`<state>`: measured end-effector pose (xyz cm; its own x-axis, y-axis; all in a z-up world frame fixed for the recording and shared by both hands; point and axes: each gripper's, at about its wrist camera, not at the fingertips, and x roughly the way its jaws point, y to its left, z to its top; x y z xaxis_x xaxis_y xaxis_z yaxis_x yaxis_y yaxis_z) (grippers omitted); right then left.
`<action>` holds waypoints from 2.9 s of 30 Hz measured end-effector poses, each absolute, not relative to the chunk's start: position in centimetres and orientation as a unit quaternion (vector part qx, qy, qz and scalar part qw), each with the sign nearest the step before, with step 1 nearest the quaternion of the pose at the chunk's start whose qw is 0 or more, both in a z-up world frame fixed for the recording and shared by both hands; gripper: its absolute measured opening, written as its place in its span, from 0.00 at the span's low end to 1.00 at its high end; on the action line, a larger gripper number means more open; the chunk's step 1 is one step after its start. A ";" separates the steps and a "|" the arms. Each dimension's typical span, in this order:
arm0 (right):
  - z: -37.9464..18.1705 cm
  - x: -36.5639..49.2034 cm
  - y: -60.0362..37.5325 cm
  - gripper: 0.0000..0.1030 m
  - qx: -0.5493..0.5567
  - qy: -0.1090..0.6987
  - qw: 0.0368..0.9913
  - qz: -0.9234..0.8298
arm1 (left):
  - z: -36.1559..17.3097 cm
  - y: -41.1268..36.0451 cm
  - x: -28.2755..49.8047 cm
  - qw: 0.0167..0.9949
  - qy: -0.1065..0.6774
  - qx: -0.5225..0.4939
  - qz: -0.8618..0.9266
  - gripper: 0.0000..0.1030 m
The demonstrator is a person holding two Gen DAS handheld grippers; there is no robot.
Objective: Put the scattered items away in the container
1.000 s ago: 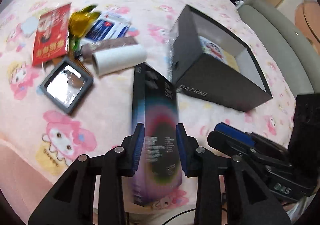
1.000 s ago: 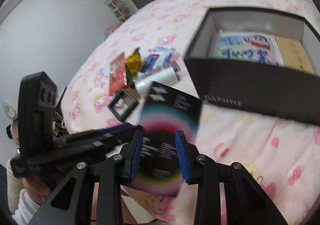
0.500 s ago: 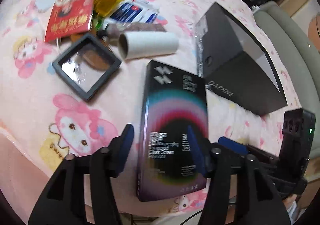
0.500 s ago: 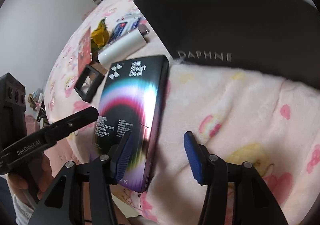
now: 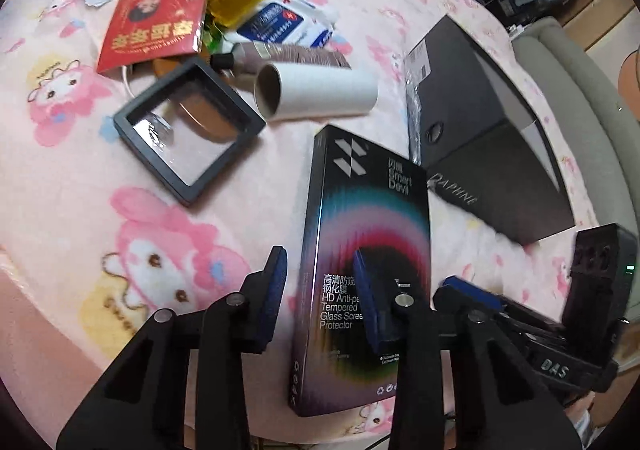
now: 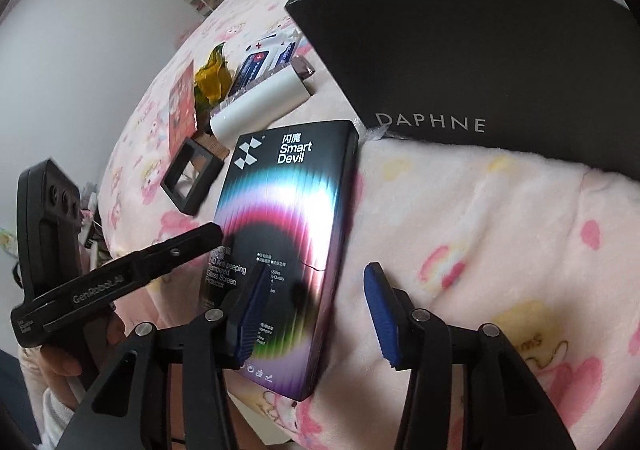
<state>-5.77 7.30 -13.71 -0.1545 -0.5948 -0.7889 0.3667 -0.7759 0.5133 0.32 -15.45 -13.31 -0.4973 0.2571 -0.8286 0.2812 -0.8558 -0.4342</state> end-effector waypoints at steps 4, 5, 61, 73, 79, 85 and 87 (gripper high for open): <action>-14.8 -5.9 7.1 0.43 0.585 -0.105 0.314 -0.740 | -14.0 -15.9 0.4 0.006 0.275 0.508 -0.816 0.36; -14.9 -5.9 7.1 0.43 0.585 -0.104 0.314 -0.741 | -14.3 -16.0 0.4 0.002 0.279 0.512 -0.813 0.37; -1.9 -10.0 14.9 0.49 0.431 -0.136 0.367 -0.813 | 0.1 -4.1 -7.8 -0.092 0.179 0.425 -0.883 0.52; -2.5 -17.2 18.5 0.49 0.432 -0.140 0.358 -0.816 | -1.5 -1.1 -15.6 -0.103 0.188 0.452 -0.866 0.53; -4.7 -19.2 20.5 0.49 0.451 -0.165 0.333 -0.811 | -3.6 0.2 -18.3 -0.102 0.193 0.481 -0.849 0.56; -5.5 -20.6 21.1 0.49 0.464 -0.159 0.312 -0.814 | -5.7 1.6 -21.1 -0.101 0.197 0.510 -0.831 0.56; -6.2 -21.4 20.8 0.49 0.476 -0.151 0.306 -0.810 | -6.4 2.1 -21.8 -0.099 0.194 0.520 -0.826 0.55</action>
